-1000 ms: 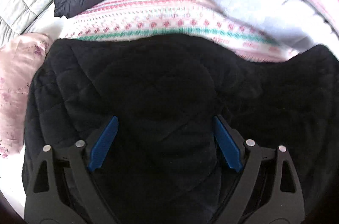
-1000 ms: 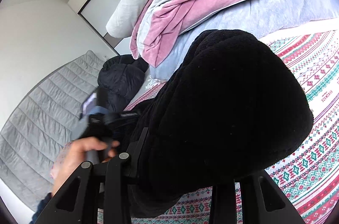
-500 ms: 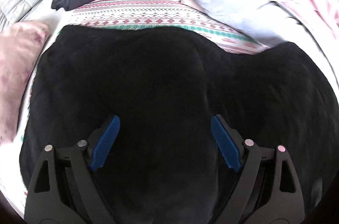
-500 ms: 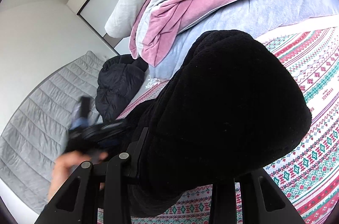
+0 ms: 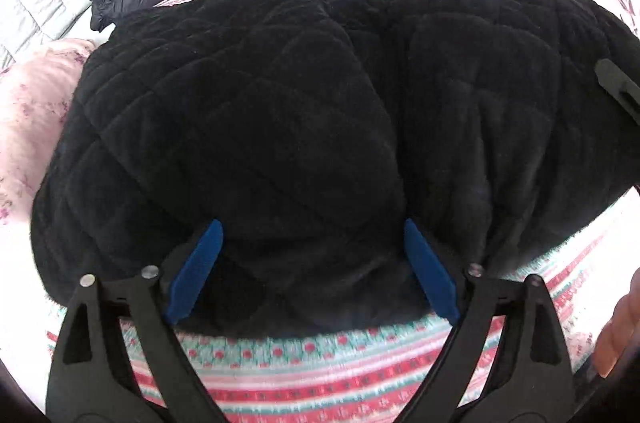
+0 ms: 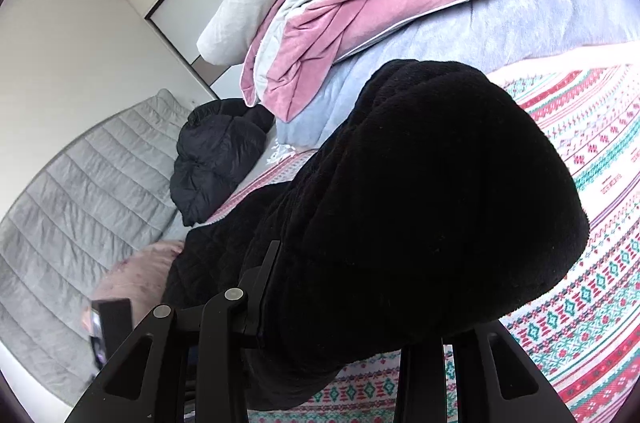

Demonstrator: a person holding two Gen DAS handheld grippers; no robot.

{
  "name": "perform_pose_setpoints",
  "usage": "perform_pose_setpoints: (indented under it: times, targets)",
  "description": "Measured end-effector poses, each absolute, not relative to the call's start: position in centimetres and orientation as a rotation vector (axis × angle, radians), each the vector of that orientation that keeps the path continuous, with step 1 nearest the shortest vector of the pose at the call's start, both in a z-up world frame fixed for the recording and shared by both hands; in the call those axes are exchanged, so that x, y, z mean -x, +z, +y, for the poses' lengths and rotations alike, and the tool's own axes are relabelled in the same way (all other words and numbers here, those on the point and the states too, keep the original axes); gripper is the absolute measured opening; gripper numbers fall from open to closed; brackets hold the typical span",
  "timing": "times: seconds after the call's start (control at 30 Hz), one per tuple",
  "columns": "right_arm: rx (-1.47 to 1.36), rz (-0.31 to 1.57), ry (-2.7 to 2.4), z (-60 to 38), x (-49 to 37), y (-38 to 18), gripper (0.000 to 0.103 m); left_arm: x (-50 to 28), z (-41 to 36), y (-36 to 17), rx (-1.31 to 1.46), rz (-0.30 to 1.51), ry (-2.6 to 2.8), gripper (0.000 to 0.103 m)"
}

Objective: Fold large clothes

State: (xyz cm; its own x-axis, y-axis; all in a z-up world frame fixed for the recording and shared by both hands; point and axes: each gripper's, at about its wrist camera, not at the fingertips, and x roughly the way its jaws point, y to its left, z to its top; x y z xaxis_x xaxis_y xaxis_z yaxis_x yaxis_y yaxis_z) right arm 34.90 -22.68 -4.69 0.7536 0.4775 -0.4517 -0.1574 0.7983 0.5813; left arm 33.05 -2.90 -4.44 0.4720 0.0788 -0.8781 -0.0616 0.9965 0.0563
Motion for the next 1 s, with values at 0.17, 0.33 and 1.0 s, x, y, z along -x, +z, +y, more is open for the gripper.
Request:
perform_pose_setpoints:
  times: [0.17, 0.33, 1.0]
  targets:
    - [-0.554, 0.631, 0.369, -23.0, -35.1, -4.8, 0.036, -29.9, -5.0, -4.9, -0.145, 1.023, 0.085, 0.091]
    - [-0.536, 0.634, 0.368, -23.1, -35.0, -5.0, 0.036, -30.7, -3.9, -6.4, -0.052, 1.066, 0.066, 0.092]
    - [-0.573, 0.642, 0.361, -23.7, -35.1, -5.4, 0.036, -26.7, -1.8, -5.1, -0.002, 1.069, -0.076, 0.090]
